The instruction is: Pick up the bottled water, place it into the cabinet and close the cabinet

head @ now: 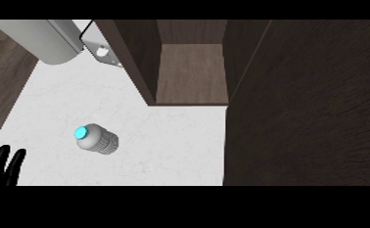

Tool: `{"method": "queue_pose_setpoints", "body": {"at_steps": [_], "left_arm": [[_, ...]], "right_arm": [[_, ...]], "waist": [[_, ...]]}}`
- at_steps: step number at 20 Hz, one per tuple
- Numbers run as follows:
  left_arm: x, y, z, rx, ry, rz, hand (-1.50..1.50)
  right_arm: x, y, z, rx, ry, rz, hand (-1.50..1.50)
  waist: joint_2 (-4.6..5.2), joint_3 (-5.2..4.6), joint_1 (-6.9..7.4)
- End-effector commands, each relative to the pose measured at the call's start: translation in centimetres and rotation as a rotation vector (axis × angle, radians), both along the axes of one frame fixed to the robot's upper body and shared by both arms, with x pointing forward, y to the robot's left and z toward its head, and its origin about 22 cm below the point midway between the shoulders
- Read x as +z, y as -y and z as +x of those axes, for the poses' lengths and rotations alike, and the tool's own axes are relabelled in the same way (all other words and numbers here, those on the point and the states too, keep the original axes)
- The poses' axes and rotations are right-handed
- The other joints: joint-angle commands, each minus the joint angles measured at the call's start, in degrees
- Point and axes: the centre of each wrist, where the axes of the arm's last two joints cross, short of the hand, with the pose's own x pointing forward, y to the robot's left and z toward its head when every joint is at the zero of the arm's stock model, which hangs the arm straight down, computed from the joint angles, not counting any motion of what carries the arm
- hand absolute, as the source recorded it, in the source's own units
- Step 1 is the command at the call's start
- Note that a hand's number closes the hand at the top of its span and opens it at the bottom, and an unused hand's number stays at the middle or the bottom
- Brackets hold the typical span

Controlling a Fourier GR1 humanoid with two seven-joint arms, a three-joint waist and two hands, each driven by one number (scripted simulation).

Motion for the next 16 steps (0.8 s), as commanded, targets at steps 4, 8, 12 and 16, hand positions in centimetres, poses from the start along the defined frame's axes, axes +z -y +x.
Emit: {"method": "queue_pose_setpoints", "body": {"at_steps": [4,8,12,16], "left_arm": [[1.3,0.6,-1.6,0.016,0.051,-0.018,-1.50],[2.1,-0.3,-1.4,0.023,0.069,0.000,-1.50],[1.1,-0.7,-1.4,0.011,0.021,0.001,-1.50],[-3.0,-0.4,0.5,0.042,-0.031,0.005,-1.50]], "right_arm": [[1.7,1.0,-3.3,0.012,0.041,0.006,-1.50],[2.6,-0.1,-3.9,0.020,0.041,-0.008,-1.50],[2.5,0.3,-3.9,0.037,0.044,0.007,-1.50],[2.2,1.3,-4.3,0.022,0.066,0.013,-1.50]], "waist": [[-0.07,0.04,-0.51],[0.07,0.00,-0.69],[0.14,-0.01,-0.29],[0.21,-0.02,-0.45]]}}
